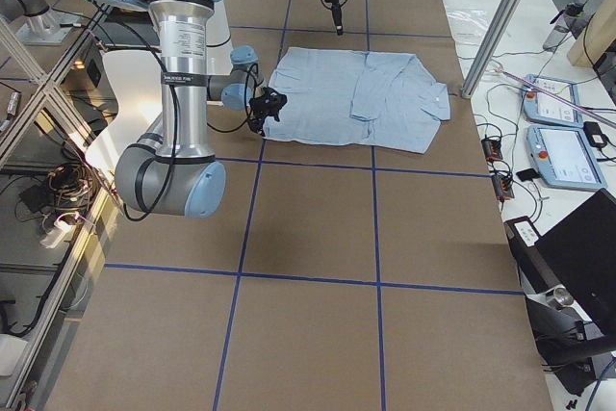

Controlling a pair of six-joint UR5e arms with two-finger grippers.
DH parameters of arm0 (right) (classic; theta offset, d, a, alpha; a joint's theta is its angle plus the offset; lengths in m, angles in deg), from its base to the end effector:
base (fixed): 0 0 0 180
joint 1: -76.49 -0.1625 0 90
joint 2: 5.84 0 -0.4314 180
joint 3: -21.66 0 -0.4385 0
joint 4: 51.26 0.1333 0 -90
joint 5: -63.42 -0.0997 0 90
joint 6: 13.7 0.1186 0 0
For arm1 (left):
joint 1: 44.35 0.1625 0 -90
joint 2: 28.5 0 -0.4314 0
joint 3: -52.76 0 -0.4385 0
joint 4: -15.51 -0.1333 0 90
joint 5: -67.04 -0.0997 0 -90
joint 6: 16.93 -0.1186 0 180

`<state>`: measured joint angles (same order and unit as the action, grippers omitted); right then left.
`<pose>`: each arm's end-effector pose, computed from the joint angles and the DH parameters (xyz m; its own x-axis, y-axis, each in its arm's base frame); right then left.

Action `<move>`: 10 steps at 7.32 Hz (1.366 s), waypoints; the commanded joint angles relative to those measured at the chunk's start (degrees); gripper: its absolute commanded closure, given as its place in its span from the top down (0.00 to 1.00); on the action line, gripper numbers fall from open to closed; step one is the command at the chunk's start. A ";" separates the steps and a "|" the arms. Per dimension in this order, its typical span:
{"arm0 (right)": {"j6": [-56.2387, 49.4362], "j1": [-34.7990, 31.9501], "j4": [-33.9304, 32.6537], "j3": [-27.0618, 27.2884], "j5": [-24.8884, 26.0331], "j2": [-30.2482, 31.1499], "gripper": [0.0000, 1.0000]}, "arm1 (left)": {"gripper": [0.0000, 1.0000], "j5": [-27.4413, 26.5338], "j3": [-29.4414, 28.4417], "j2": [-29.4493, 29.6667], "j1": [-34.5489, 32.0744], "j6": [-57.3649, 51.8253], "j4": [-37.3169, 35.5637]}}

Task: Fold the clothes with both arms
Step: 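Fold the held sleeve across the shirt with the left gripper while the right arm withdraws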

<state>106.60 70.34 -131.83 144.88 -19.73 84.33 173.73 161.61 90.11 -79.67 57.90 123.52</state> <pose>-0.5005 -0.2022 0.3743 0.5390 0.5619 0.6275 -0.5309 0.8050 -0.2648 0.4712 -0.4555 0.1746 0.4161 0.0124 -0.9092 0.2401 0.9629 0.1230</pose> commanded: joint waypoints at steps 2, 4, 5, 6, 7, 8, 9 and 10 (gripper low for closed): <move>1.08 1.05 -0.73 -1.22 1.94 0.71 0.87 | 0.80 0.01 -0.04 -0.05 0.34 0.57 0.00; 1.08 1.05 -0.73 -1.49 1.85 0.70 0.71 | 0.80 0.01 -0.40 -0.14 0.34 0.57 0.00; 1.08 1.14 -0.73 -1.66 1.94 0.70 0.68 | 0.80 0.01 -0.57 -0.14 0.34 0.57 0.09; 1.08 1.14 -0.73 -1.66 1.85 0.70 0.66 | 0.80 0.01 -0.57 -0.14 0.34 0.49 0.09; 1.08 1.14 -0.73 -1.66 1.85 0.62 0.62 | 0.80 0.01 -0.57 -0.14 0.34 0.57 0.09; 1.08 1.14 -0.64 -1.66 1.85 0.62 0.47 | 0.80 0.01 -0.57 -0.14 0.26 0.57 0.00; 1.08 1.23 -0.73 -1.66 1.85 0.70 0.18 | 0.81 0.01 -0.57 -0.14 0.34 0.57 0.00; 1.08 1.23 -0.64 -1.66 1.77 0.70 0.00 | 0.81 0.01 -0.57 -0.14 0.34 1.18 0.00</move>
<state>107.68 71.54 -132.52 143.22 -17.89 85.00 173.74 161.04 89.97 -79.35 58.62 123.54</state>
